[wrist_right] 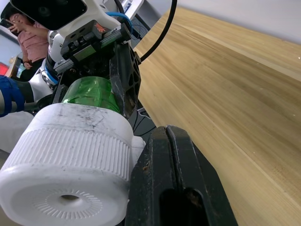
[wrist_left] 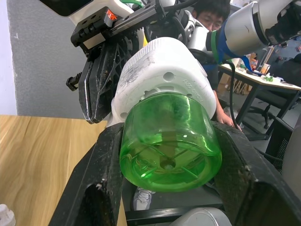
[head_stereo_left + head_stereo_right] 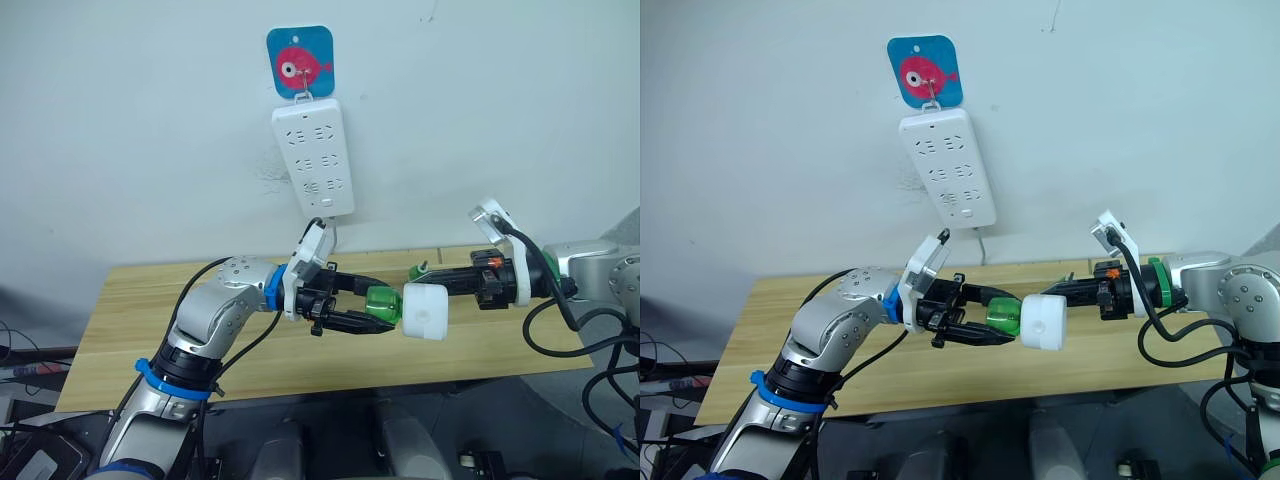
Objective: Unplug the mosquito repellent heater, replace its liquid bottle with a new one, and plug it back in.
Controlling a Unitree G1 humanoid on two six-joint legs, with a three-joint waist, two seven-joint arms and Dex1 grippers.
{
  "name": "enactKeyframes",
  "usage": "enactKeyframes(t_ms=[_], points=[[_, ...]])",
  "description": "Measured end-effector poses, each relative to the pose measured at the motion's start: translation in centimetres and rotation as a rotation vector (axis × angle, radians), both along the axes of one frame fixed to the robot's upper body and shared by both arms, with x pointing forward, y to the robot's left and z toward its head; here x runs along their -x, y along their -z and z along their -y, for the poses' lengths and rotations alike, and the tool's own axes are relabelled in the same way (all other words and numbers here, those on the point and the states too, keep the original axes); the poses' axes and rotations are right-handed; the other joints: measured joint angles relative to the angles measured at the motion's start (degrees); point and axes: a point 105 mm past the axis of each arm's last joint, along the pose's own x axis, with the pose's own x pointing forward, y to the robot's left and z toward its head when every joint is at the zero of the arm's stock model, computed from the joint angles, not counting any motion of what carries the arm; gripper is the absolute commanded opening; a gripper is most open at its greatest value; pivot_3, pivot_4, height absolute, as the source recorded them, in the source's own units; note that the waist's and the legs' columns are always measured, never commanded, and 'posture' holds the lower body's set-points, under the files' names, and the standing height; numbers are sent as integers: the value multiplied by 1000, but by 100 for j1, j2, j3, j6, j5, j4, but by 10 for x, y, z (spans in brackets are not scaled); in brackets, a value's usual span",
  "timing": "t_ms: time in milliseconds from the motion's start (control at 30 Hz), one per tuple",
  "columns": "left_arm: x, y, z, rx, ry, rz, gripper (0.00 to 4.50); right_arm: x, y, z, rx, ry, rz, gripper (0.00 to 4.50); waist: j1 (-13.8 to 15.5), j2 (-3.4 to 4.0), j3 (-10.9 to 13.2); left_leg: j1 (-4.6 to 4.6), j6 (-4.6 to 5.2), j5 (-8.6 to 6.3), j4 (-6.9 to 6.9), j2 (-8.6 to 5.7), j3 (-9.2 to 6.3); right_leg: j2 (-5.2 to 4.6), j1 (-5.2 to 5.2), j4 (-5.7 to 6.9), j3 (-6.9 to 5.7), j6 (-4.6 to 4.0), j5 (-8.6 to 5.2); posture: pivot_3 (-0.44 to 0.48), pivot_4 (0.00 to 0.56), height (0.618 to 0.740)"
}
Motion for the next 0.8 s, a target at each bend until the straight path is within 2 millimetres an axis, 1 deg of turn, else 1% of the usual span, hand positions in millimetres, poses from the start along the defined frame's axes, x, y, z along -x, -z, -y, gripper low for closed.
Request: enactKeyframes(t_ms=[400,467,533,567,633,700,800], points=[[1,-2,0,17,9,-8,2255,4,0,0,8,-10,1,0,2,0,0,1,0,0,0,0,0,0,0,0,0,0,0,-160,151,740],[0,-3,-1,18,-3,-5,2255,0,0,-2,1,3,21,0,-2,0,0,2,0,0,0,0,1,0,0,1,1,0,0,-159,151,740],[-4,-5,-3,25,-35,7,2255,-8,-3,-6,-23,31,77,0,-7,0,0,3,0,0,0,1,2,0,0,3,3,0,0,-161,149,740],[-7,-7,-4,36,-60,24,2255,-16,-5,-8,-33,60,114,168,-7,0,0,3,0,0,0,1,2,1,0,4,2,0,0,-163,148,740],[-11,-11,-6,53,-98,63,2255,-34,-8,-3,-21,146,184,557,-5,0,0,1,-1,0,0,-1,3,-1,-1,3,4,0,0,-166,148,740],[-14,-11,-8,67,-134,93,2255,-48,-16,7,-17,245,259,1253,-4,0,0,-1,-1,0,0,-2,2,-4,-3,2,3,0,0,-167,151,740],[-15,-4,-9,86,-194,137,2255,-56,-32,21,-47,352,341,2377,6,0,0,-16,-1,0,-1,-3,-1,-14,-16,0,1,-1,1,-172,153,740]])
